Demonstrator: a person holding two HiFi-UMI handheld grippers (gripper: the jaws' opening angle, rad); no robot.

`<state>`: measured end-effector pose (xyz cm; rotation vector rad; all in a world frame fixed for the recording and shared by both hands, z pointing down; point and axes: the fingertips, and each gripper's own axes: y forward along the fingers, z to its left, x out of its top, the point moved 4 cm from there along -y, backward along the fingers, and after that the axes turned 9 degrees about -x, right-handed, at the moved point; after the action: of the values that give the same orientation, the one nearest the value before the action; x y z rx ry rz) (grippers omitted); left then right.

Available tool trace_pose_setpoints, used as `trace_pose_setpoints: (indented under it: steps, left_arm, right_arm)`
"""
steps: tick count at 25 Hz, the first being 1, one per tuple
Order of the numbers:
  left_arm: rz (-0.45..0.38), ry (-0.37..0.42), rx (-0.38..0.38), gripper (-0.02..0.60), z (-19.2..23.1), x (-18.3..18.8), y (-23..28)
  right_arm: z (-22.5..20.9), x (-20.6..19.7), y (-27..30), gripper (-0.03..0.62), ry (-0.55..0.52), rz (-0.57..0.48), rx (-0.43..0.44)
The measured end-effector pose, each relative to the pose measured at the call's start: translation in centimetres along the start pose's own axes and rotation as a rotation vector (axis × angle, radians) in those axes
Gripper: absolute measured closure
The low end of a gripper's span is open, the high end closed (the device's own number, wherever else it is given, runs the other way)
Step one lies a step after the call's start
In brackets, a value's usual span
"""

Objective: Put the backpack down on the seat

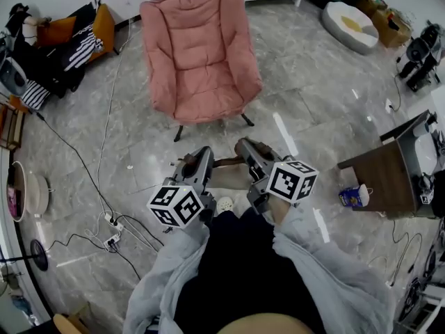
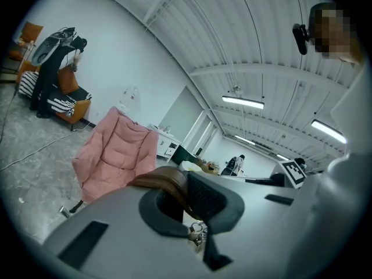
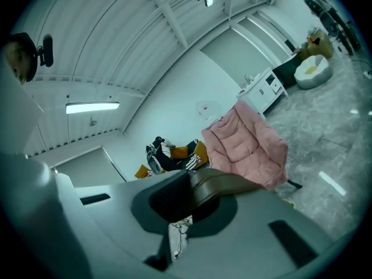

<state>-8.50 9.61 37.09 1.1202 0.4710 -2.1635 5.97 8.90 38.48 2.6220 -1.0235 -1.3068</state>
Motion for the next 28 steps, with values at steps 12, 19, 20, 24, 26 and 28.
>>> trace_pose_setpoints:
  steps: [12, 19, 20, 24, 26, 28]
  left_arm:
    - [-0.032, -0.044, 0.019, 0.568, 3.0, 1.3, 1.3]
    - [-0.019, -0.068, 0.054, 0.568, 6.5, 2.1, 3.7]
    - [-0.016, -0.067, 0.056, 0.568, 6.9, 2.3, 4.2]
    - [-0.019, -0.071, 0.071, 0.568, 8.3, 3.3, 6.5]
    - [-0.019, -0.075, 0.073, 0.568, 9.2, 3.8, 7.7]
    - [-0.02, -0.077, 0.075, 0.568, 10.2, 4.3, 8.8]
  right_arm:
    - [-0.1, 1.1, 3.6, 0.588, -0.041, 0.065, -0.002]
    - [-1.4, 2.2, 7.8, 0.589, -0.011, 0.103, -0.005]
    - [-1.7, 2.6, 8.3, 0.588, -0.009, 0.106, -0.006]
    - [-2.8, 4.2, 10.4, 0.588, 0.001, 0.122, -0.002]
    - [-3.4, 5.0, 11.5, 0.588, 0.008, 0.128, -0.005]
    - [-3.8, 5.8, 12.9, 0.589, 0.009, 0.131, -0.001]
